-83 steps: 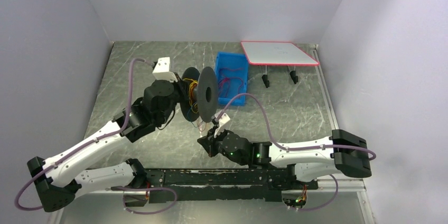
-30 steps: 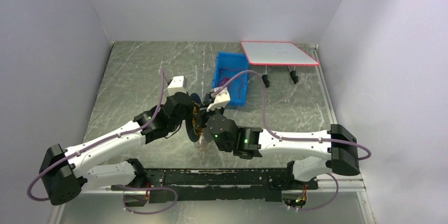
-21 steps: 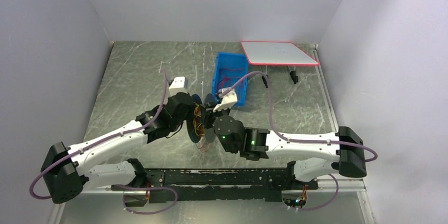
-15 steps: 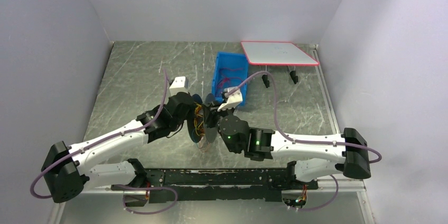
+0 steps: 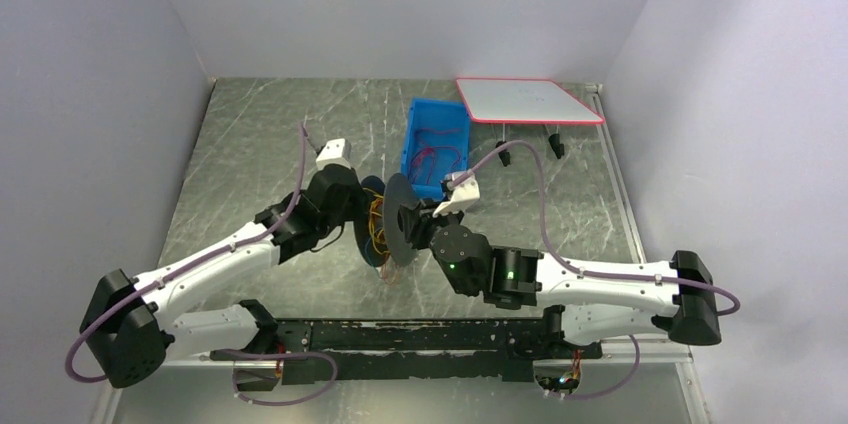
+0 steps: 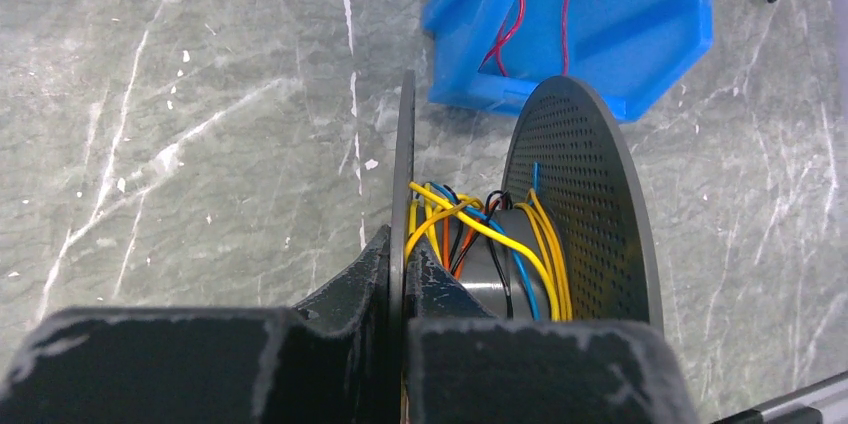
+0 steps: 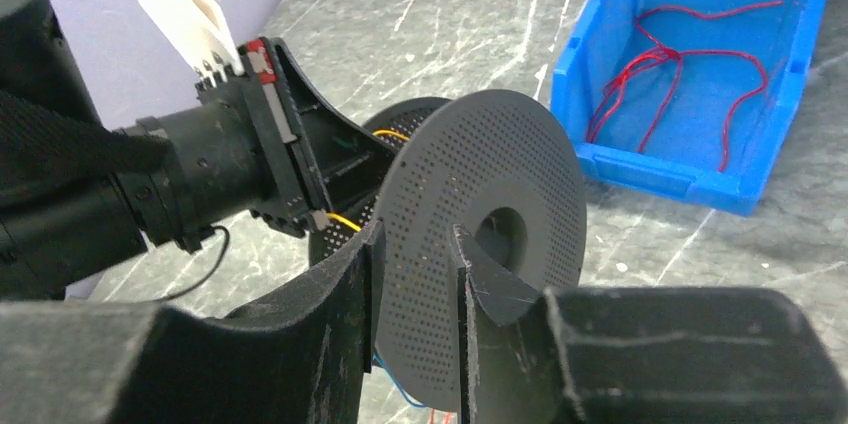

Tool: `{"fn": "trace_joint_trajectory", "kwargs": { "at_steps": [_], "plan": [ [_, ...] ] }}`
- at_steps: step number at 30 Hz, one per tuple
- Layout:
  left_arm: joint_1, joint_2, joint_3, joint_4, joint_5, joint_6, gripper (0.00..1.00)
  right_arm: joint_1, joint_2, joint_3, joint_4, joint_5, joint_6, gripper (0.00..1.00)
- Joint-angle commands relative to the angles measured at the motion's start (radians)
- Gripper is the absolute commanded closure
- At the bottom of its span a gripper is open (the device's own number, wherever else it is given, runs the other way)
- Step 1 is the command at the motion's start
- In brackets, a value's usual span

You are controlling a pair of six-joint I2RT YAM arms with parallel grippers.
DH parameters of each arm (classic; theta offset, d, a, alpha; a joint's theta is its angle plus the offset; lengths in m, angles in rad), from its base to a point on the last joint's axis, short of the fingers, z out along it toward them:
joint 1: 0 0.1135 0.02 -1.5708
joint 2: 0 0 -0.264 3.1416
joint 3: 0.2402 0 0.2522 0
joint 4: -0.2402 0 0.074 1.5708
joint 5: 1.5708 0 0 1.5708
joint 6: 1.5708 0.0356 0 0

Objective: Wrap the cables

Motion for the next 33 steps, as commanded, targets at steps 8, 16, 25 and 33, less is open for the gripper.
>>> {"fn": "trace_joint_trajectory", "kwargs": {
  "at_steps": [8, 16, 25, 33],
  "plan": [
    [0.226, -0.145, -0.092, 0.157, 0.431, -0.096, 0.93, -0.007, -0.090, -0.078, -0.102, 0.047, 0.092, 0.66],
    [0.311, -0.209, -0.118, 0.190, 0.614, -0.140, 0.93, -0.008, -0.110, -0.099, -0.133, 0.046, 0.119, 0.66],
    [0.473, -0.212, -0.153, 0.204, 0.811, -0.132, 0.93, -0.010, -0.145, -0.115, -0.167, 0.030, 0.148, 0.66],
    [0.697, -0.172, -0.243, 0.292, 1.005, -0.163, 0.93, -0.010, -0.178, -0.135, -0.157, 0.028, 0.134, 0.66]
  ]
}}
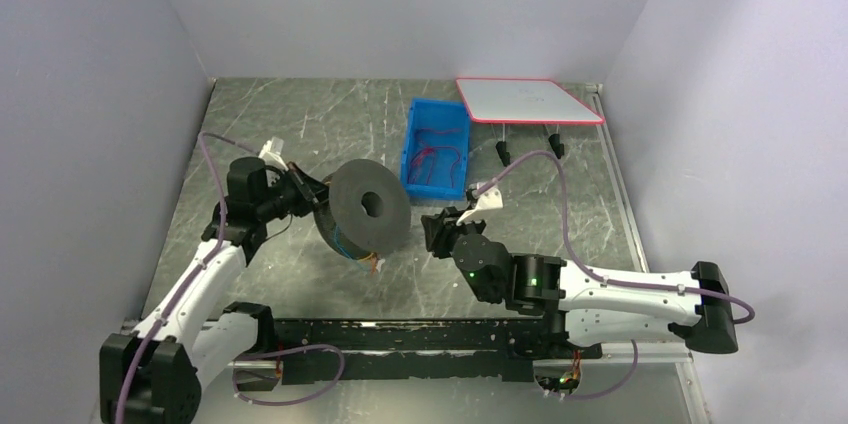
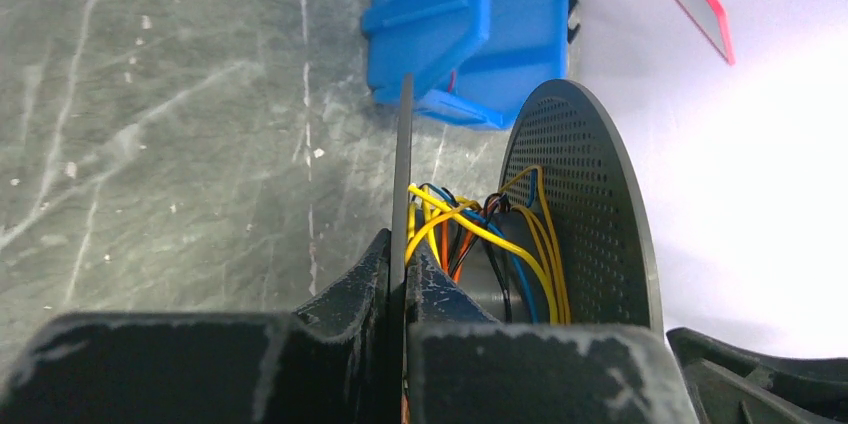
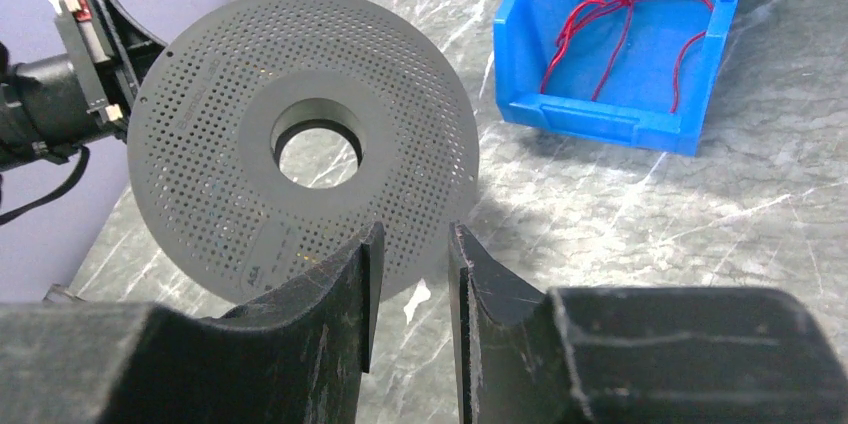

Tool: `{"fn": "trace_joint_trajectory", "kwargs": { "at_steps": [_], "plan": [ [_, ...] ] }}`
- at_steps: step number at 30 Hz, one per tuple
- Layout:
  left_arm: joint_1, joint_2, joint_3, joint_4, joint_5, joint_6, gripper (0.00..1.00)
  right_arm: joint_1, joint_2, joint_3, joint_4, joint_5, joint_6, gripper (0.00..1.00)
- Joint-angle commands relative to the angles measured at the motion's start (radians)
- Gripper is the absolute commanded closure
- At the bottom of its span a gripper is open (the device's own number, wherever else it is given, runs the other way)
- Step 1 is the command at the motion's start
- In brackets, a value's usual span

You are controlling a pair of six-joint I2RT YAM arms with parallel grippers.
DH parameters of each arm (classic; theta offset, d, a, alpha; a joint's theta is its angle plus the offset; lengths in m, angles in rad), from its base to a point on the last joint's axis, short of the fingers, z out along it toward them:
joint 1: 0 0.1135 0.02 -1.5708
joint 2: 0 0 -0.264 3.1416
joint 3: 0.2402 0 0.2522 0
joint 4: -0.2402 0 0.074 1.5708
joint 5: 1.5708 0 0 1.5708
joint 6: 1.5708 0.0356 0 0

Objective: Wrap the cables

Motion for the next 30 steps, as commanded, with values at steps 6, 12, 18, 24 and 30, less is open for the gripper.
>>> {"fn": "trace_joint_trajectory", "kwargs": {
  "at_steps": [6, 12, 18, 24, 30],
  "plan": [
    [0.192, 0.116, -0.122, 0.311, 0.263, -0.157, 0.93, -0.009, -0.017, -0.017, -0.002, 0.022, -0.004, 0.65],
    [0.214, 0.188, -0.117, 0.346, 0.202, -0.175, 0.93, -0.017, -0.030, -0.029, 0.012, 0.012, -0.018, 0.65],
    [0.224, 0.308, -0.088, 0.427, 0.183, -0.200, 0.93, -0.027, -0.032, -0.051, 0.015, -0.001, -0.011, 0.64],
    [0.226, 0.426, -0.040, 0.461, 0.155, -0.184, 0.93, -0.035, -0.058, -0.067, 0.003, -0.002, -0.005, 0.63],
    [0.238, 0.502, -0.034, 0.475, 0.139, -0.174, 0.93, -0.039, -0.071, -0.078, -0.001, -0.012, 0.004, 0.63]
  ]
}}
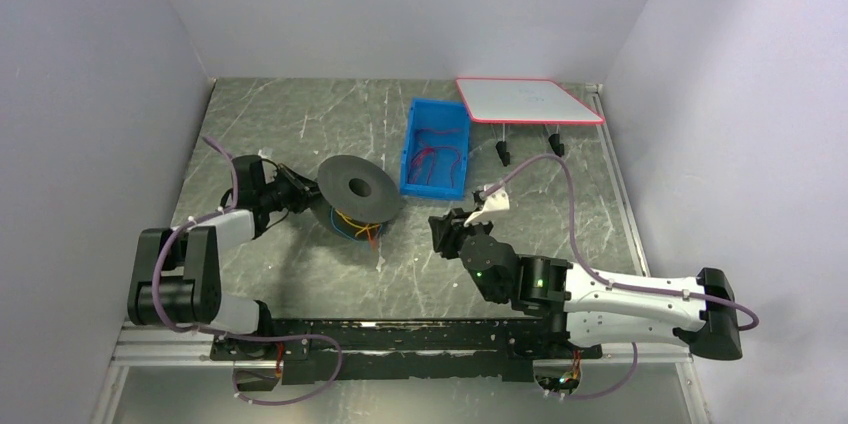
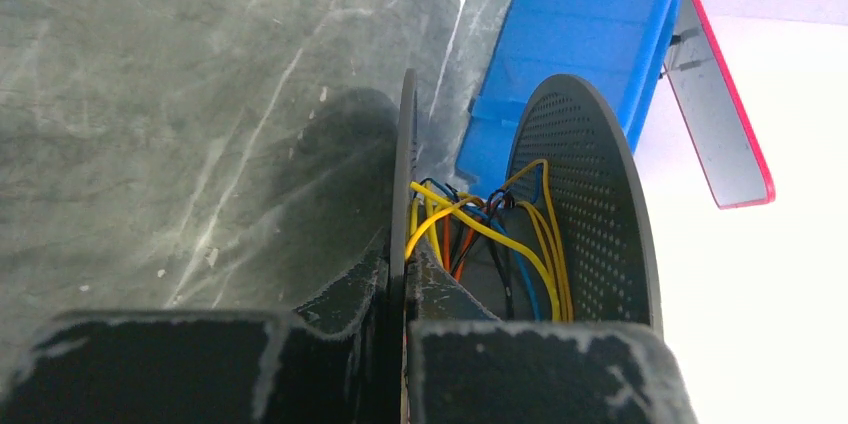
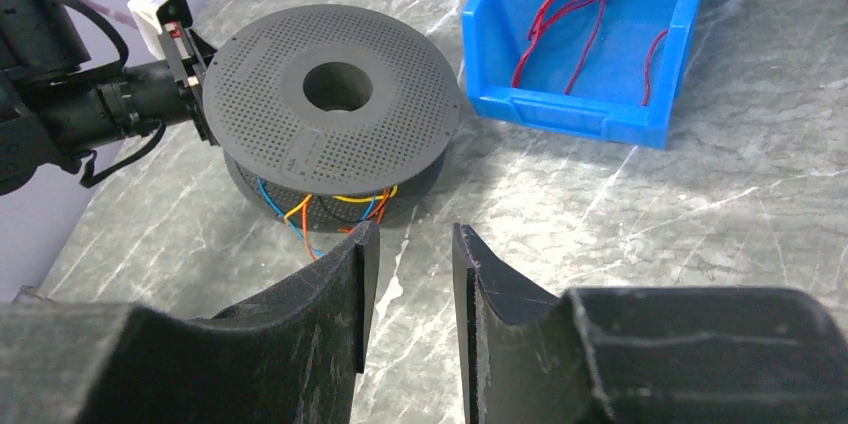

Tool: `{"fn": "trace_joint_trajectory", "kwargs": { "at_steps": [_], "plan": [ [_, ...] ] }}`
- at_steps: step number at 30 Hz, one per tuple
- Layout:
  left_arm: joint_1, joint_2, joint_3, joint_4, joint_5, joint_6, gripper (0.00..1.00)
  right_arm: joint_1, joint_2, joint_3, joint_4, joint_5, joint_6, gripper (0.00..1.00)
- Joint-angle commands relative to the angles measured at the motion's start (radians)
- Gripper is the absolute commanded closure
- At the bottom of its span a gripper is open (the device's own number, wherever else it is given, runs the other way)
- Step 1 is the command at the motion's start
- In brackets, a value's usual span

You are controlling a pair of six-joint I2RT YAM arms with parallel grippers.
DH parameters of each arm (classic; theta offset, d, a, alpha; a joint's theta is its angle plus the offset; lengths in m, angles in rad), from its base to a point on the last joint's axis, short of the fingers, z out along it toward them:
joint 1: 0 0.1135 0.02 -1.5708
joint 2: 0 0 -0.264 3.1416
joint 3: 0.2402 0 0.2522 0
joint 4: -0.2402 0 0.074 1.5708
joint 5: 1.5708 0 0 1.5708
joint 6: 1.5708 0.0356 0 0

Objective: Wrap the cables

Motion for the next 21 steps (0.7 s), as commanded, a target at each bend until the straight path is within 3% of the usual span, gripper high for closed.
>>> {"fn": "trace_joint_trajectory", "kwargs": {
  "at_steps": [1, 5, 9, 21],
  "plan": [
    [0.016, 0.027, 0.032, 0.086, 0.004, -0.010, 0.93, -0.007, -0.013, -0.018, -0.001, 0.004, 0.018, 0.63],
    [0.016, 0.035, 0.046, 0.031, -0.013, 0.014, 0.87, -0.011, -0.008, -0.024, 0.013, -0.007, 0.016, 0.63],
    [0.016, 0.021, 0.055, -0.037, -0.036, 0.038, 0.73, -0.016, 0.000, -0.025, 0.021, -0.018, 0.014, 0.63],
    [0.023, -0.002, 0.078, -0.205, -0.097, 0.101, 0.65, -0.020, 0.000, -0.034, 0.023, -0.036, 0.033, 0.63]
  ]
}}
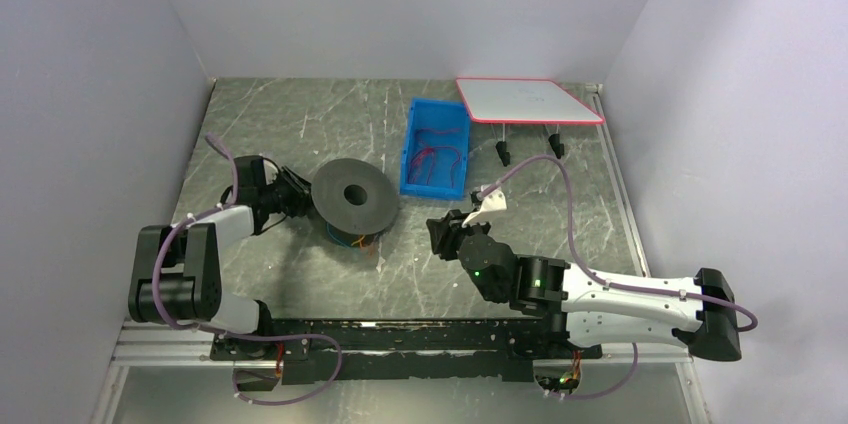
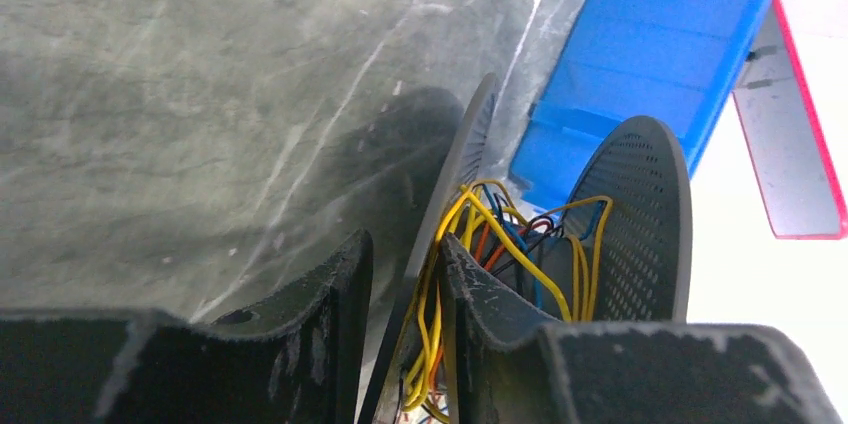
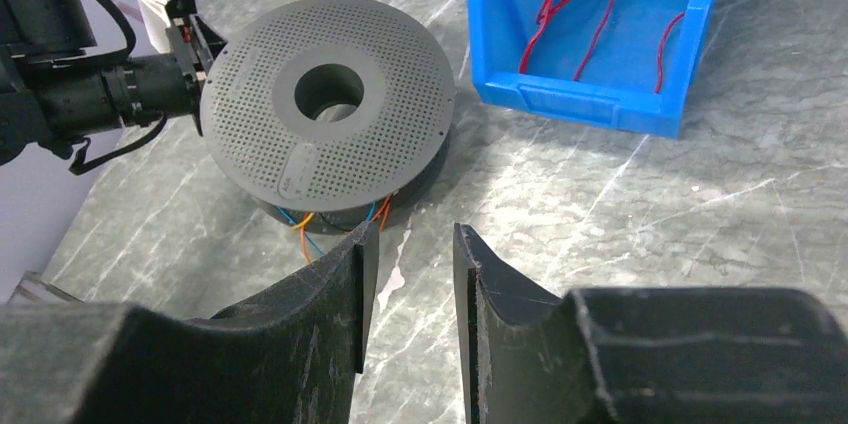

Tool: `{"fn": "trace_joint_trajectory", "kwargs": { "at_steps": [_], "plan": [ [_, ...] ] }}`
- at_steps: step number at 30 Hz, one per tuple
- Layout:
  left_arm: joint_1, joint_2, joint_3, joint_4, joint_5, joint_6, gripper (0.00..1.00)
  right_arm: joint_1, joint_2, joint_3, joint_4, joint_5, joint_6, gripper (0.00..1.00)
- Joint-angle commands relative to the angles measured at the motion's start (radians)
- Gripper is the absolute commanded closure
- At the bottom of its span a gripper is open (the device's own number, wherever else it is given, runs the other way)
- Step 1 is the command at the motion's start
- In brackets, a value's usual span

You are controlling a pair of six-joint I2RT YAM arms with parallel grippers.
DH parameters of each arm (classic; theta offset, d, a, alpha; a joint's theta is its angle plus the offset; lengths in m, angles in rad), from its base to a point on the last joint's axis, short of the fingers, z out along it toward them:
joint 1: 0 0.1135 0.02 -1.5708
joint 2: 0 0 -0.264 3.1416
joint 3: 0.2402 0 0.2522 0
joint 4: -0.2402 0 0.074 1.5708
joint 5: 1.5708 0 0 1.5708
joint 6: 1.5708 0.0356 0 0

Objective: Wrap the cables

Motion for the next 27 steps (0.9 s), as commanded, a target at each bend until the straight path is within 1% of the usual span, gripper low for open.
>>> {"fn": "trace_joint_trajectory", "kwargs": {
  "at_steps": [1, 5, 7, 13, 24, 27],
  "plan": [
    [0.013, -0.037, 0.046, -0.102, -0.060, 0.050, 0.64, -0.005, -0.008, -0.015, 0.009, 0.006, 0.026, 0.63],
    [0.013, -0.075, 0.068, -0.202, -0.139, 0.085, 0.49, -0.005, -0.003, -0.017, 0.019, 0.003, 0.025, 0.63],
    [0.013, -0.092, 0.085, -0.250, -0.168, 0.104, 0.45, -0.005, 0.005, -0.012, 0.024, 0.000, 0.021, 0.63],
    [0.013, -0.125, 0.125, -0.348, -0.232, 0.153, 0.44, -0.006, 0.029, -0.002, 0.038, -0.011, 0.013, 0.62],
    [0.013, -0.215, 0.166, -0.443, -0.316, 0.211, 0.44, -0.007, 0.041, 0.008, 0.027, -0.012, 0.011, 0.62],
    [0.013, -0.237, 0.178, -0.458, -0.321, 0.234, 0.43, -0.012, 0.048, 0.011, 0.027, -0.010, 0.005, 0.62]
  ]
}}
